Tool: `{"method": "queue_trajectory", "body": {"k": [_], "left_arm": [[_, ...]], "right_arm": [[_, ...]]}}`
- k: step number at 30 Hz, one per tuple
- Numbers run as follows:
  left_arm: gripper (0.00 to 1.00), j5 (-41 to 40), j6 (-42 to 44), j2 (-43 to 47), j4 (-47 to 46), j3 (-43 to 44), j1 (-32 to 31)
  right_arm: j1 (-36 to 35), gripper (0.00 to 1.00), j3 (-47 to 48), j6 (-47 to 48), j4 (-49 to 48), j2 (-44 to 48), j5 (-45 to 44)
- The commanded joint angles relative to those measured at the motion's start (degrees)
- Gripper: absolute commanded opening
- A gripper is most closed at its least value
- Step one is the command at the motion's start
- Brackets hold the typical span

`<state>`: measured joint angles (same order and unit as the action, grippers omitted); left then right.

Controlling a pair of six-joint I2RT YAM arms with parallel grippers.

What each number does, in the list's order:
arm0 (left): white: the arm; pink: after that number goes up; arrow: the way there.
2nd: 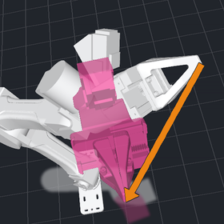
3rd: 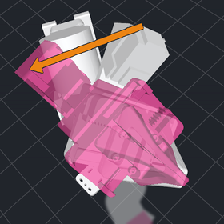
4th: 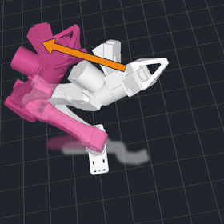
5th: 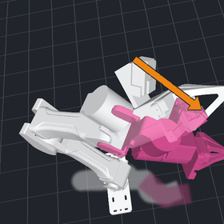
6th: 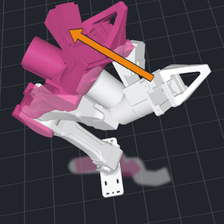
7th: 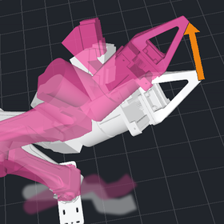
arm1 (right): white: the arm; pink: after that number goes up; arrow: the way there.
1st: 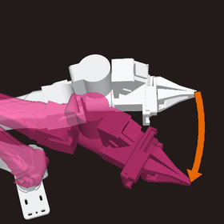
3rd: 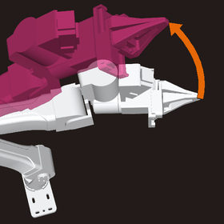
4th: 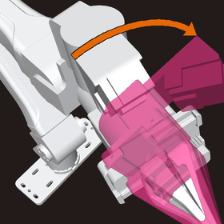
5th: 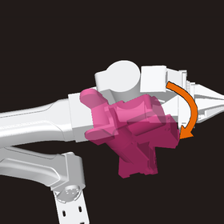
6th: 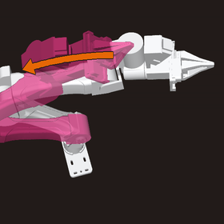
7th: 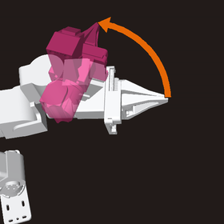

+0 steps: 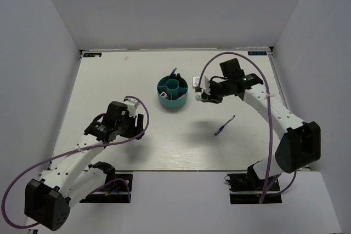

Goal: Sort the stationery into containers
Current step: Place the stationery into the container

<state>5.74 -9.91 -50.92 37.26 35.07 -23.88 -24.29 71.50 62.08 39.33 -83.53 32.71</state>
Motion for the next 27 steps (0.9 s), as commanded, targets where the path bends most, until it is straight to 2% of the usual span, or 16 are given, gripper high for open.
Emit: {"method": "queue_trajectory", "body": {"k": [1, 6, 9, 10, 13, 16, 22, 27], "left_arm": [[0.77, -0.2, 0.4, 0.0, -0.1, 1.0, 0.5], [0.77, 0.0, 0.4, -0.5, -0.2, 1.1, 0.4], [0.77, 0.0, 0.6, -0.9, -0.1, 1.1, 0.6], [0.77, 0.0, 0.6, -0.7, -0.2, 1.1, 0.5], [0.77, 0.1, 0.6, -0.9, -0.3, 1.2, 0.5], [0.77, 0.4, 0.6, -0.9, -0.3, 1.1, 0.6], [0.77, 0.9, 0.6, -0.2, -0.2, 1.1, 0.6], [0.77, 1.4, 0.6, 0.4, -0.2, 1.2, 0.6]], "right_arm": [[-5.1, 0.00, 3.5, 5.1, -2.5, -1.4, -9.7], [-10.6, 0.00, 10.1, 16.1, -3.0, -7.4, -22.0], [-13.8, 0.00, 11.6, 23.5, -1.8, -9.1, -26.4], [-14.3, 0.00, 11.6, 29.5, -1.5, -9.5, -27.2], [-16.6, 0.00, 10.1, 38.0, -2.6, -10.4, -32.2], [-18.1, 0.00, 10.3, 42.8, -3.3, -11.6, -32.4], [-21.2, 0.00, 11.2, 45.3, -5.1, -13.4, -32.5], [-22.6, 0.00, 12.8, 42.0, -7.3, -16.6, -31.6]]}}
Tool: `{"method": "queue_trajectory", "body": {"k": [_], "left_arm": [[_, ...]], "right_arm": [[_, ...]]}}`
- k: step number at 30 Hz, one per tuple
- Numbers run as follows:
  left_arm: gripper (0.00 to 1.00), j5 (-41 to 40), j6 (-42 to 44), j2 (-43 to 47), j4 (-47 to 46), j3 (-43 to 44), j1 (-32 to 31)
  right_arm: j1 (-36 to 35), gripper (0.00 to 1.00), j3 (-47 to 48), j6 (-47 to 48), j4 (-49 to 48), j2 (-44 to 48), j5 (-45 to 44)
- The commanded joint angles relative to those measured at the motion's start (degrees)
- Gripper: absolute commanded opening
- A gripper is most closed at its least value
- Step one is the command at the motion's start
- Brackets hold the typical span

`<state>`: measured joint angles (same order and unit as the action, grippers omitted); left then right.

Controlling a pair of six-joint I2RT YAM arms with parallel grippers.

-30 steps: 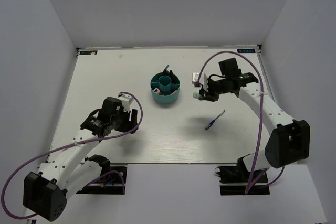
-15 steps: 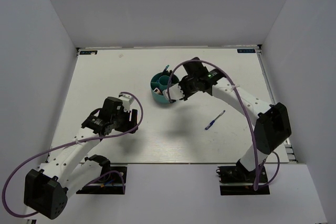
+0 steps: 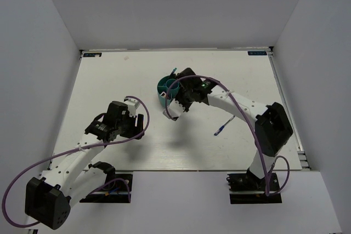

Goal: Sort the stationery into containers
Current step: Place the stationery into the container

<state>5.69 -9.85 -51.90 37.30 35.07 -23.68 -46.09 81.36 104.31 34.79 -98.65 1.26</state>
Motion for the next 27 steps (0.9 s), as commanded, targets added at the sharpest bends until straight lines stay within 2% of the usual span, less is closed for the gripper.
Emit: {"method": "queue_trajectory", "body": {"k": [1, 12, 27], "left_arm": [[0.77, 1.3, 0.4, 1.7, -0.3, 1.1, 0.4], [0.77, 1.9, 0.5, 2.5, -0.4, 1.1, 0.3], [0.77, 1.7, 0.4, 2.4, -0.2, 1.0, 0.4]], "right_arm": [[-0.9, 0.00, 3.3, -1.0, -2.9, -2.2, -0.1], [-1.6, 0.00, 2.5, -9.6, -10.4, -4.8, -4.6], [-1.6, 0.00, -2.6, -7.8, -13.0, -5.1, -7.0]]}}
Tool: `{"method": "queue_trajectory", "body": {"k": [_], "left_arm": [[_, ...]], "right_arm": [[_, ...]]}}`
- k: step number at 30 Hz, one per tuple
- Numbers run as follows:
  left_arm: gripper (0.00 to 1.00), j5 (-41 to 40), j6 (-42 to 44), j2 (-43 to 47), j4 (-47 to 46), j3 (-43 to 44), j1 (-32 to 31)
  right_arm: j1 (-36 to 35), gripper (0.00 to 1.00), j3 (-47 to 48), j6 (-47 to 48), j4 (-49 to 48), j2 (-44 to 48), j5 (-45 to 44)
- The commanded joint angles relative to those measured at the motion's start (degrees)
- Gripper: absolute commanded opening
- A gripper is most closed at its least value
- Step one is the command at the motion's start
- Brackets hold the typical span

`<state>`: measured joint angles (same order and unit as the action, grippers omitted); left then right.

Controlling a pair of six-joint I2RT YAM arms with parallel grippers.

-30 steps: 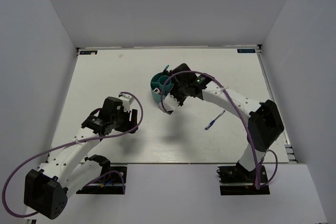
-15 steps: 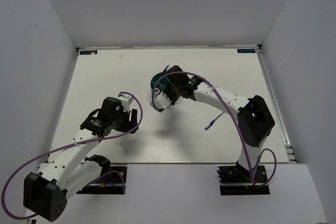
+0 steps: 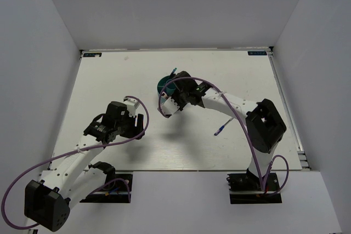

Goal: Sort the stationery into containers
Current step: Place the stationery into the container

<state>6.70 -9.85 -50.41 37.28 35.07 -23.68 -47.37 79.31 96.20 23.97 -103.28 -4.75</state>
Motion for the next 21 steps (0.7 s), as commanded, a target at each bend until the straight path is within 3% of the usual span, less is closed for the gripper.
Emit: {"method": "queue_trajectory", "body": {"k": [1, 5, 6, 7, 9, 11, 15, 21], "left_arm": [[0.77, 0.7, 0.4, 0.9, -0.4, 1.0, 0.3], [0.77, 0.8, 0.4, 0.9, -0.3, 1.1, 0.3], [0.77, 0.8, 0.5, 1.0, -0.4, 1.0, 0.4], [0.77, 0.7, 0.4, 1.0, -0.4, 1.1, 0.4], [0.77, 0.7, 0.4, 1.1, -0.3, 1.1, 0.3], [0.77, 0.8, 0.4, 1.2, -0.2, 1.1, 0.3], [0.77, 0.9, 0.4, 1.3, -0.3, 0.9, 0.3], [0.77, 0.8, 0.4, 1.2, -0.3, 1.0, 0.3]], "right_arm": [[-0.2, 0.00, -0.6, 0.3, -2.2, -0.5, -1.0], [-0.2, 0.00, -0.7, 0.3, -2.4, -0.8, -1.1], [-0.2, 0.04, -0.7, 0.3, -2.3, -0.9, -1.1], [-0.2, 0.16, -0.8, 0.3, -2.3, -1.0, -1.1], [-0.2, 0.28, -1.0, 0.3, -2.3, -1.0, -1.5], [-0.3, 0.36, -1.0, 0.1, -2.2, -1.0, -1.7], [-0.3, 0.44, -1.1, -0.2, -2.2, -0.8, -1.8], [-0.3, 0.46, -1.0, -0.6, -2.3, -0.5, -2.1]]}}
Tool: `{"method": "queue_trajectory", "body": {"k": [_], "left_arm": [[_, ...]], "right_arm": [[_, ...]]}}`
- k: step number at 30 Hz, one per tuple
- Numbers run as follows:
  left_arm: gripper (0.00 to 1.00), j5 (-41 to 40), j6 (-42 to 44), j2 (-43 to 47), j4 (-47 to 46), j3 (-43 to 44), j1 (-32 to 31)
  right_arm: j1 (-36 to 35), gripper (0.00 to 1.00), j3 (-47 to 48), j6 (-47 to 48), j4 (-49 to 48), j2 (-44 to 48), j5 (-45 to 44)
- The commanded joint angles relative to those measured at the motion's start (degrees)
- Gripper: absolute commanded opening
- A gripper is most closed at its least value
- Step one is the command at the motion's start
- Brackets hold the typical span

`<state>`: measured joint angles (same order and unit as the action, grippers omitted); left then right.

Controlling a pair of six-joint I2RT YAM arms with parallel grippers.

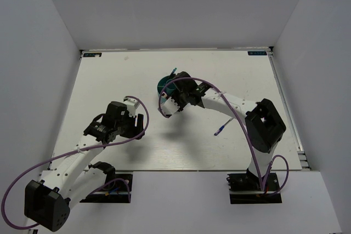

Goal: Sort the stationery into containers
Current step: Place the stationery into the container, then grab a piece of stationery with the right arm

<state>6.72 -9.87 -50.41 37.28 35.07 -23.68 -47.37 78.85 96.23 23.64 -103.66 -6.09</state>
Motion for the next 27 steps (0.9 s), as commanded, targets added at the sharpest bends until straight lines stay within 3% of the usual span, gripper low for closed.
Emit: {"method": "queue_trajectory", "body": {"k": [1, 5, 6, 7, 9, 10, 11, 12, 13, 14, 15, 16, 17, 18, 19, 21, 22, 25, 27], "left_arm": [[0.77, 0.6, 0.4, 1.4, -0.3, 0.9, 0.4], [0.77, 0.5, 0.4, 1.3, -0.3, 1.0, 0.4], [0.77, 0.4, 0.4, 1.3, -0.3, 1.0, 0.4], [0.77, 0.6, 0.4, 1.2, -0.2, 0.9, 0.3], [0.73, 0.7, 0.4, 1.1, -0.3, 1.0, 0.4], [0.59, 1.3, 0.3, 1.2, -0.4, 1.1, 0.3], [0.47, 1.5, 0.5, 1.4, -0.6, 1.0, 0.3], [0.31, 2.0, 0.5, 1.4, -0.6, 0.9, 0.3], [0.05, 2.2, 0.4, 1.2, -0.6, 1.1, 0.3], [0.00, 2.3, 0.5, 1.3, -0.5, 1.0, 0.3], [0.00, 2.6, 0.4, 1.2, -0.5, 1.1, 0.4], [0.03, 2.6, 0.2, 1.2, -0.5, 1.1, 0.3], [0.12, 2.2, 0.2, 1.1, -0.5, 1.0, 0.3], [0.26, 2.2, 0.0, 1.4, -0.6, 0.9, 0.2], [0.51, 1.9, 0.1, 1.4, -0.5, 0.9, 0.4], [0.73, 1.9, -0.2, 1.0, -0.5, 0.9, 0.3], [0.81, 1.8, -0.1, 1.0, -0.5, 1.0, 0.4], [0.83, 1.7, -0.2, 0.9, -0.4, 1.1, 0.4], [0.83, 1.6, -0.2, 1.2, -0.3, 1.1, 0.4]], "right_arm": [[-0.3, 0.46, -0.7, -0.6, -1.9, 0.1, -0.8], [-0.4, 0.34, 0.7, -3.9, -1.4, 2.0, -0.7], [-0.3, 0.15, 1.1, -7.8, -0.7, 2.7, -0.5], [-0.2, 0.03, 2.5, -13.2, 0.3, 3.8, 0.4], [0.6, 0.00, 7.3, -20.7, 3.1, 5.9, 1.4], [1.0, 0.00, 8.1, -37.6, 3.3, 7.1, -1.4], [1.8, 0.00, 10.7, -42.1, 4.3, 7.8, -3.0], [2.1, 0.00, 12.5, -45.0, 12.4, 8.0, -3.3], [2.8, 0.00, 14.2, -51.6, 22.1, 7.8, 3.5], [4.5, 0.00, 16.1, -53.1, 25.7, 8.1, 5.5], [5.8, 0.23, 15.7, -54.1, 32.5, 8.6, 12.8], [7.4, 0.67, 14.9, -51.5, 38.0, 9.0, 19.5], [7.9, 0.72, 12.1, -47.3, 39.8, 9.9, 21.9], [8.9, 0.74, 8.2, -44.6, 43.6, 12.5, 25.0], [10.2, 0.68, 4.2, -37.9, 47.1, 13.6, 27.9], [14.3, 0.59, -1.7, -24.8, 51.1, 19.0, 31.7], [15.2, 0.47, -6.5, -12.2, 51.9, 22.0, 32.3], [20.0, 0.47, -16.1, 0.9, 50.3, 27.7, 30.3], [23.0, 0.48, -20.3, 3.0, 45.9, 29.1, 29.9]]}}
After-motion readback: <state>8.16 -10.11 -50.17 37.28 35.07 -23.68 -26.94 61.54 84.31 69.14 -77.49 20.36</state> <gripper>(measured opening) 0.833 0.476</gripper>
